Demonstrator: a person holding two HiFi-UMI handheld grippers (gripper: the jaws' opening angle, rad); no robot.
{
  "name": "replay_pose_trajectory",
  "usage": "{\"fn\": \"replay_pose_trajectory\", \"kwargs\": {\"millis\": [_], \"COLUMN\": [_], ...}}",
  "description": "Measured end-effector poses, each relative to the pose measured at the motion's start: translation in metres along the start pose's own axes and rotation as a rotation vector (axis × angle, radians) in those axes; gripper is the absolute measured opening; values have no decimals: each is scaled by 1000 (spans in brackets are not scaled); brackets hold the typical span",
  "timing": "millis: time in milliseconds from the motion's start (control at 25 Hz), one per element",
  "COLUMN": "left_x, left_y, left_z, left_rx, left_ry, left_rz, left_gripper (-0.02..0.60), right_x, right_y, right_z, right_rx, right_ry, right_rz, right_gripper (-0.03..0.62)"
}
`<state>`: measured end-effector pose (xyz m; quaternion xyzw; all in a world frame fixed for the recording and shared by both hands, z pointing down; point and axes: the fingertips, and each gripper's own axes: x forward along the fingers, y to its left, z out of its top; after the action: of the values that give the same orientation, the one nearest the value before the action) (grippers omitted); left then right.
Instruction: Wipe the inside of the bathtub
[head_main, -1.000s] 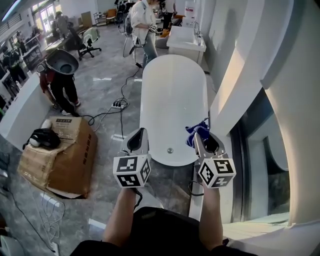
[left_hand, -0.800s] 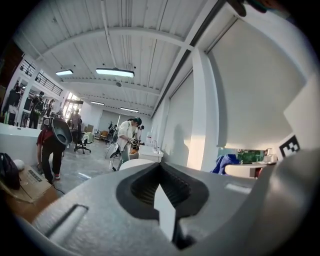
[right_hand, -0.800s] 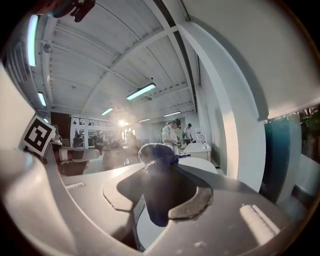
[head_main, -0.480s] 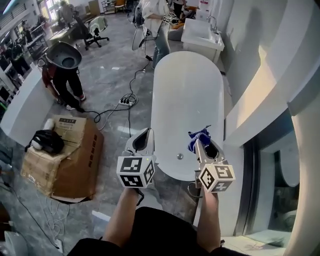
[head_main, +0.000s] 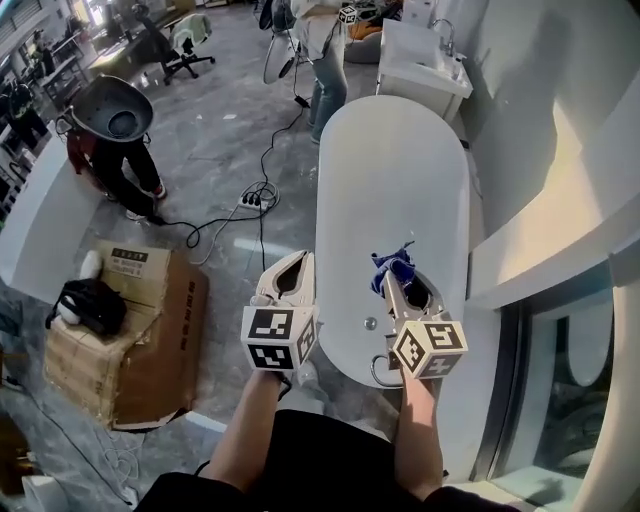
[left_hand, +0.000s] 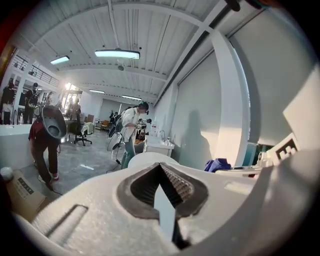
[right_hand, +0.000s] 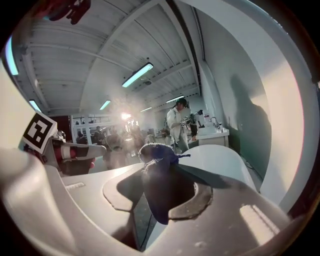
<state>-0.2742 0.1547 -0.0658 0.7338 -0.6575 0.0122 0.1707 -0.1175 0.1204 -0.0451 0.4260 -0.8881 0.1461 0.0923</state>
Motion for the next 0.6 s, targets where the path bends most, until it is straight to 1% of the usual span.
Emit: {"fn": "replay_pose_trajectory", "kwargs": {"millis": [120, 200, 360, 480, 600], "left_x": [26, 44, 77, 95, 107], "left_y": [21, 30, 20, 7, -11], "left_z": [-13, -22, -48, -62, -71], "left_rx": [-80, -93, -148, -139, -111], "left_ry": [34, 58, 130, 187, 221], "left_rz": [-24, -39, -101, -128, -140], "left_gripper": [3, 3, 3, 3, 3], "right_x": [23, 34, 37, 32, 29], "right_y": [3, 2, -24, -44, -67], "right_z": [-11, -21, -37, -41, -52], "right_rx": [-19, -24, -13, 14, 42], "right_ry": [48, 81, 155, 163, 181], "right_rz": [-8, -24, -97, -135, -145], "right_gripper": [132, 132, 132, 132, 132]}}
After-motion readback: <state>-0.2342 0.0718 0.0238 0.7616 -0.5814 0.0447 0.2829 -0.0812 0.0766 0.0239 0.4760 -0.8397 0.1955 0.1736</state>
